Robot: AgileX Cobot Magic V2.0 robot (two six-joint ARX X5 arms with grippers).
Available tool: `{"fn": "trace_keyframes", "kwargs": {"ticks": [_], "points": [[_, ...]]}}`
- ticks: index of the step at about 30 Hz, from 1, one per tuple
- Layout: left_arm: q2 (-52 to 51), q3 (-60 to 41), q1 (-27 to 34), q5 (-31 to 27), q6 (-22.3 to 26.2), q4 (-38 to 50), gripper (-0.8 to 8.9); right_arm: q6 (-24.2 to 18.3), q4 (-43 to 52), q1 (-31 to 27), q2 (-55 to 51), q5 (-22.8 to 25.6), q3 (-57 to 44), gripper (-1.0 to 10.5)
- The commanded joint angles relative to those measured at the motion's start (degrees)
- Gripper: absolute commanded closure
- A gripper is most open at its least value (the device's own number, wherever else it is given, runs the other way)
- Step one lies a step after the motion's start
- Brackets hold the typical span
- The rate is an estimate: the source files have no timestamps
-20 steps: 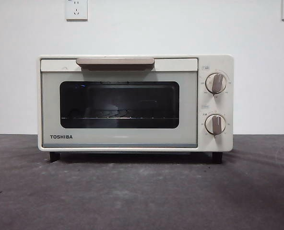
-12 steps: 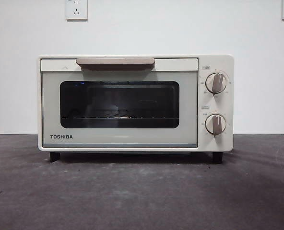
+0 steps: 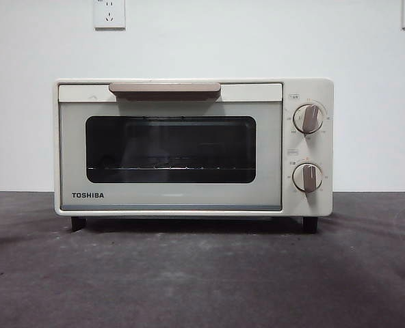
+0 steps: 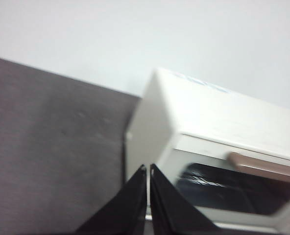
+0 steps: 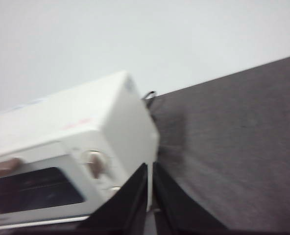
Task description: The left arm flap open the oven, the right arm pick bread and place it into oven, the left arm flap close the oven
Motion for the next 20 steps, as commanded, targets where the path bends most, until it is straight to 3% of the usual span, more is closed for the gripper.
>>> {"fn": "trace_keyframes", "kwargs": {"ticks": [1,7,11,20], "points": [[4.50,7.61,-0.68,3.06,0.85,-3.19,7.96,-1.27,-1.92,0.15,3.41,-2.64,5.40,9.3],[11.19,17.09,-4.87,9.70,2.80,-8.74,7.96,-5.14,-8.11,0.15,11.76,-12.35,15.78,9.3],[13.88,20.46,-8.76,15.72,6.60,-13.07,7.96,-10.10,-14.12,0.70,16.55,-18.75,21.18,9.3],[14.69,22.21,-14.97,20.20,15.74,-20.79,7.96,-21.14,-24.26,6.82,20.63,-21.03,24.33,9.3]]}}
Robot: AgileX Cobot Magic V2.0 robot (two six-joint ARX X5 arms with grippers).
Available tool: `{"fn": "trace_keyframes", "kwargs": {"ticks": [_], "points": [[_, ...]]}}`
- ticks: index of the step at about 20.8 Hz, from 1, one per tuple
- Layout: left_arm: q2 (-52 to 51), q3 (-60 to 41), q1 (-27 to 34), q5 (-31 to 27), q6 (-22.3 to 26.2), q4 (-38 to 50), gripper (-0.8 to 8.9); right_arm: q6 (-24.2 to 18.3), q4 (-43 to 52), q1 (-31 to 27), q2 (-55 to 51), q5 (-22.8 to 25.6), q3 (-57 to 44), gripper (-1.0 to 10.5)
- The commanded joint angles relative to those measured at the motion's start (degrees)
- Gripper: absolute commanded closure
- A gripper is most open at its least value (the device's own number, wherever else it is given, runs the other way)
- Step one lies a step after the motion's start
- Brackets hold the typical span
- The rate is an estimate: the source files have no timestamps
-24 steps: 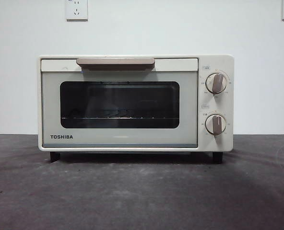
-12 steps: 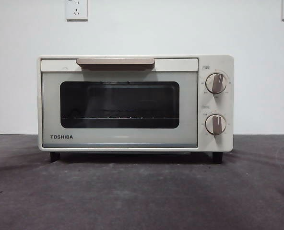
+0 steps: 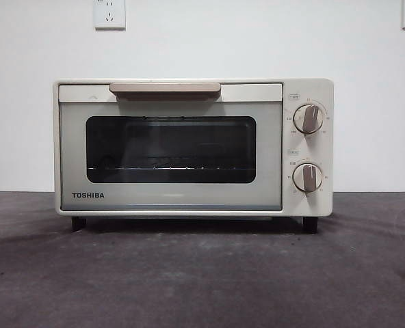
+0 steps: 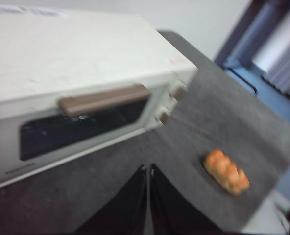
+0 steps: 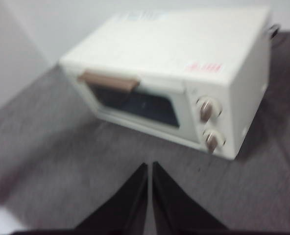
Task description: The left arm flap open the oven, the right arm pick bread and place it into oven, the left arm flap close the oven
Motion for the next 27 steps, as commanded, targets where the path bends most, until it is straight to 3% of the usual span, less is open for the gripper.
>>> {"fn": "trace_keyframes", "kwargs": {"ticks": [1,9,12,15,17,20,27], "points": [[0.09,1.33,-0.81,0.31,4.15,-0.85,7.94,-4.72,-1.27,1.01,0.77,-0.22,0.92,9.3],[0.07,1.33,-0.98,0.26,4.26,0.11,7.77,-4.68,-1.64,1.25,0.87,-0.02,0.92,9.0],[0.07,1.33,-0.98,0.26,4.28,0.46,7.07,-4.52,-1.64,1.25,0.87,-0.02,0.92,7.3],[0.07,1.33,-0.98,0.24,4.57,0.48,5.15,-3.87,-1.62,1.25,0.87,0.00,0.92,4.9],[0.22,1.33,-0.98,0.24,4.72,0.61,3.98,-3.08,-1.62,1.25,0.87,-0.02,0.92,4.0],[0.44,1.33,-1.01,0.24,4.70,1.29,3.05,-2.16,-1.64,1.25,0.87,-0.04,0.92,3.9],[0.44,1.33,-1.01,0.24,4.70,1.73,3.10,2.12,-5.60,1.27,3.58,2.14,0.92,3.9]]}}
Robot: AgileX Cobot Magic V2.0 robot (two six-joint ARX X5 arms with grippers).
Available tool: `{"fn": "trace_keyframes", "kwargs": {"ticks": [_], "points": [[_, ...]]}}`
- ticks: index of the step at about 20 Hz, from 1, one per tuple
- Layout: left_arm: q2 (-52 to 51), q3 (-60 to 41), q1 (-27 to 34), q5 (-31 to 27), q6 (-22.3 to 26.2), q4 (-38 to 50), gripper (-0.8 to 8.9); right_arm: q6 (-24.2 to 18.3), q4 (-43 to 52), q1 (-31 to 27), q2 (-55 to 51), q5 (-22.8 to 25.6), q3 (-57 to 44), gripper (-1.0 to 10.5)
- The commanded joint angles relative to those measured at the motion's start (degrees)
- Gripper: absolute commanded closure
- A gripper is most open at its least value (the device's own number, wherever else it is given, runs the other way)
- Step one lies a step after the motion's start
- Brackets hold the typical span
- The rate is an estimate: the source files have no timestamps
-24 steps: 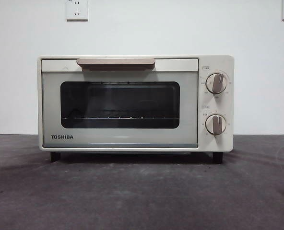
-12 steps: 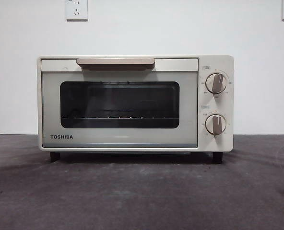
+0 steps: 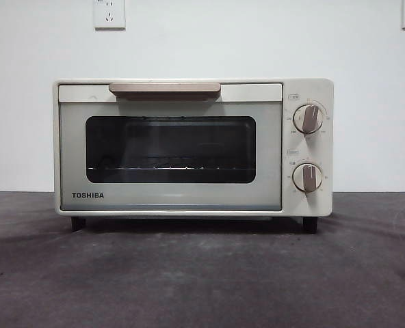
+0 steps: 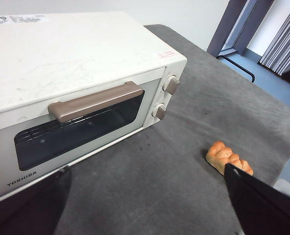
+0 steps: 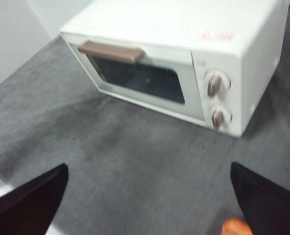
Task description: The left arm flap open the oven, the right arm pick bread and place it into oven, the left arm flap close the oven
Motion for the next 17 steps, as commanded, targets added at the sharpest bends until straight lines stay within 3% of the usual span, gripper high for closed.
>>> {"fn": "trace_keyframes", "kwargs": {"ticks": [1,9,14,17], "points": [[0.31,1.29,-0.26,0.04,0.72,0.90,3.10,2.97,-2.29,0.22,2.91,2.75,0.85,3.9],[0.31,1.29,-0.26,0.04,0.72,1.31,3.13,3.67,-11.32,0.35,16.20,9.92,0.79,3.9],[0.31,1.29,-0.26,0.04,0.63,1.97,3.13,5.46,-11.45,2.45,26.10,15.69,-0.74,3.9],[0.31,1.29,-0.24,0.04,0.48,2.03,3.13,7.10,-7.58,4.52,30.05,16.72,-4.94,3.9]]}}
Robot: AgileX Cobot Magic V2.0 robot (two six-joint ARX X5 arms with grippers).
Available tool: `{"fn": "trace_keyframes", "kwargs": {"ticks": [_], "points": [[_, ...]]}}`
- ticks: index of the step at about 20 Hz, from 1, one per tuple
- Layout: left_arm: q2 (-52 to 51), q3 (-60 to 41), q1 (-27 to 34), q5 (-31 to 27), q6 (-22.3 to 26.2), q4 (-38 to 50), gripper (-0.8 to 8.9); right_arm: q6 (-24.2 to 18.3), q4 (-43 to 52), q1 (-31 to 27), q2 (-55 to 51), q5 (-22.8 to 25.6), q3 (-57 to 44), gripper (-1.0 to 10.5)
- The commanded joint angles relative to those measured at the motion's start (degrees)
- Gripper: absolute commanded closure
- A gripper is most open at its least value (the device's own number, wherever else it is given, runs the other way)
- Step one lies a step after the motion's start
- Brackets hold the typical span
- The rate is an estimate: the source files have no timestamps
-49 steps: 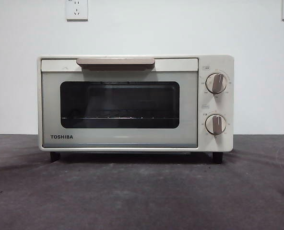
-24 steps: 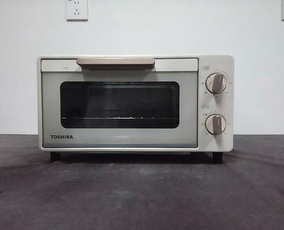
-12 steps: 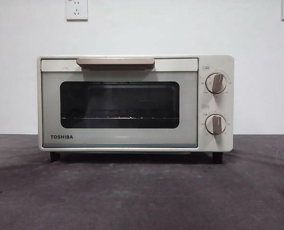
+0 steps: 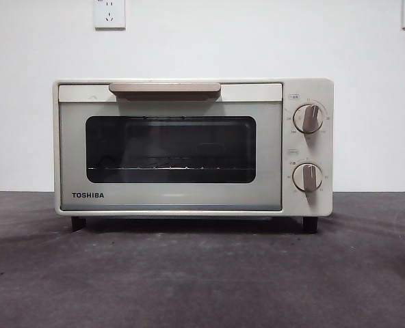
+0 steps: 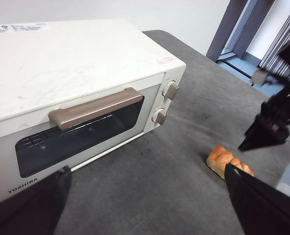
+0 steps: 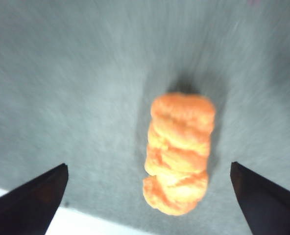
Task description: The left arm flap open the oven, the right arm pick bread and place it into oven, the left arm flap close the oven
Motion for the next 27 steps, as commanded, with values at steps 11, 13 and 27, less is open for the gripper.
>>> {"fn": "trace_keyframes", "kwargs": {"ticks": [11,13,27], "points": [[1.05,1.29,-0.26,0.04,0.50,0.98,3.13,5.01,10.60,4.42,14.64,7.43,-5.53,4.1],[1.05,1.29,-0.26,0.04,0.50,0.98,3.13,4.98,10.62,4.55,16.24,6.82,-5.53,4.4],[3.63,1.29,-0.26,-0.44,0.50,1.11,3.86,3.89,5.11,4.72,12.04,3.08,-1.88,8.2]]}}
